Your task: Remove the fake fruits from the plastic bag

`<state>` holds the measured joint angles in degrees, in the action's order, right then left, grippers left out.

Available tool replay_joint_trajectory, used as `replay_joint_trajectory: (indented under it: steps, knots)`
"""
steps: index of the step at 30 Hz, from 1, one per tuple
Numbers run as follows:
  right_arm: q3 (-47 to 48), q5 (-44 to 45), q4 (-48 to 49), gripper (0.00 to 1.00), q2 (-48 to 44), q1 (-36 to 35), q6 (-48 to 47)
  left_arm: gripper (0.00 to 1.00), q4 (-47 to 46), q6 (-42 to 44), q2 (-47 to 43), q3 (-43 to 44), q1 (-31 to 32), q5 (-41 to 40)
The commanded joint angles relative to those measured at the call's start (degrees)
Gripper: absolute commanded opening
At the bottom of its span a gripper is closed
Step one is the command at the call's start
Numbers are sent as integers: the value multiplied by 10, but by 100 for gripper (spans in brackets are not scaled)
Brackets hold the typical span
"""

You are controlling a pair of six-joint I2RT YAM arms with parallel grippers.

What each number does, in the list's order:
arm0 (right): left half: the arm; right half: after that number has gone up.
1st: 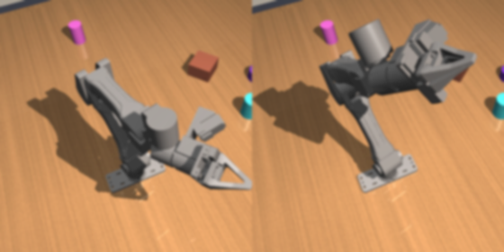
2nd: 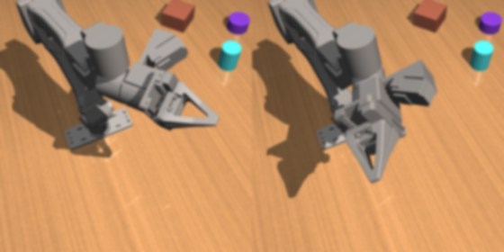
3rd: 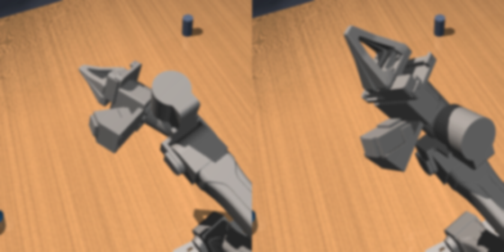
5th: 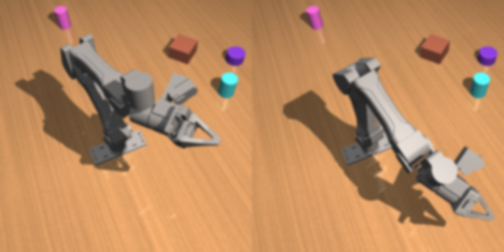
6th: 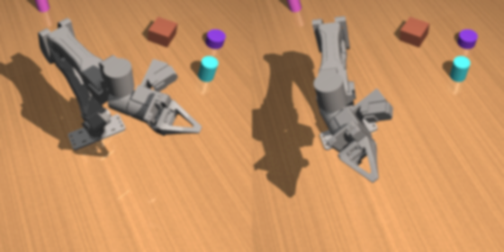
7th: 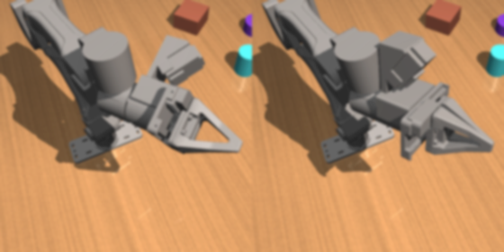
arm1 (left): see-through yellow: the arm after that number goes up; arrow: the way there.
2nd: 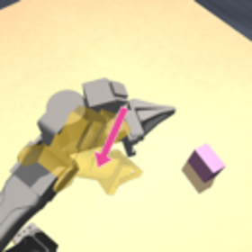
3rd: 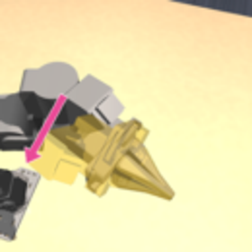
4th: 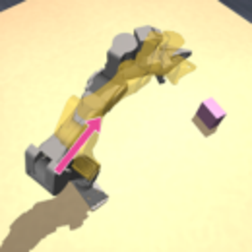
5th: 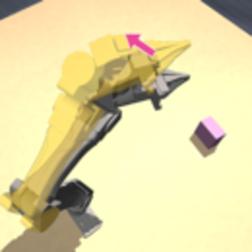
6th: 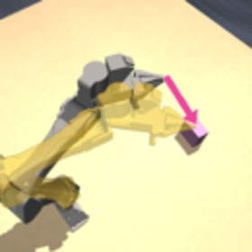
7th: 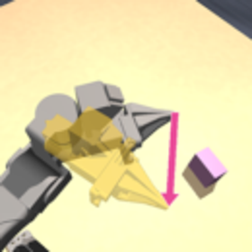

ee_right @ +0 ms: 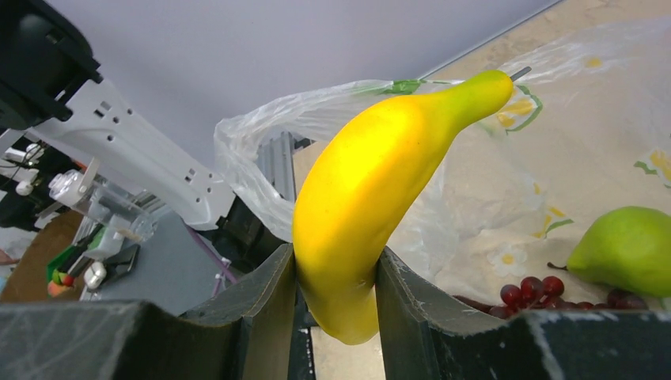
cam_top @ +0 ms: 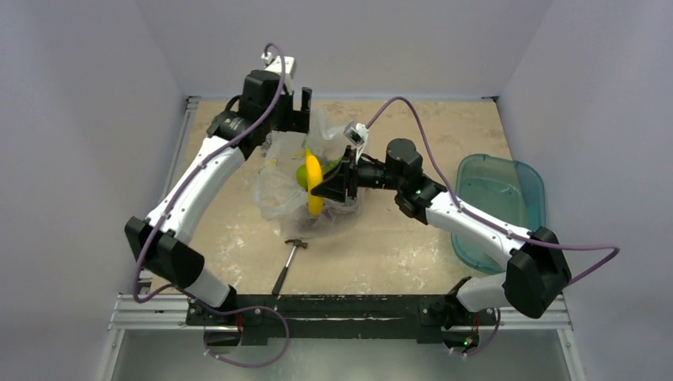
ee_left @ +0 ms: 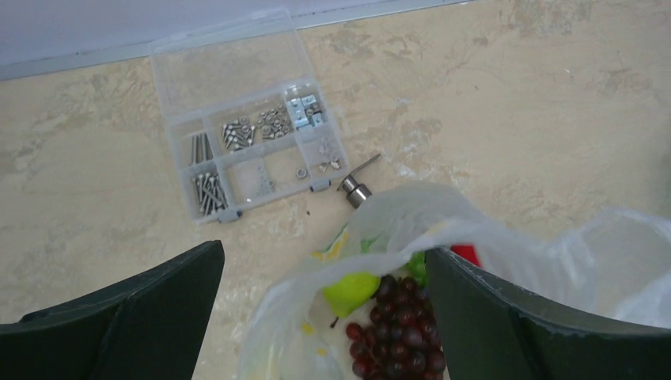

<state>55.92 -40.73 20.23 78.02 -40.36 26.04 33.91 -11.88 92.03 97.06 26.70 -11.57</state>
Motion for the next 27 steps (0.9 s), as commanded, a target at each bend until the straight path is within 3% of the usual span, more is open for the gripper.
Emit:
replay_joint_trajectory:
  steps: [1, 8, 15, 22, 25, 27]
  knots:
    - [30, 32, 3, 0, -32, 1, -8, 100, 50, -9, -150, -33, -24, 51]
    - [47, 108, -102, 0, -99, 2, -50, 100, 65, -26, -305, -210, -37, 4]
    - [63, 239, -197, 0, -168, 1, -79, 100, 49, -85, -392, -368, -38, 111]
    - [76, 626, -318, 0, -240, 2, -119, 98, 32, -67, -413, -410, -39, 181]
    - [74, 840, -356, 0, -230, 8, -114, 88, 30, -46, -401, -405, -39, 209]
    - [74, 927, -387, 0, -214, 31, -100, 77, 27, -30, -388, -402, -39, 223]
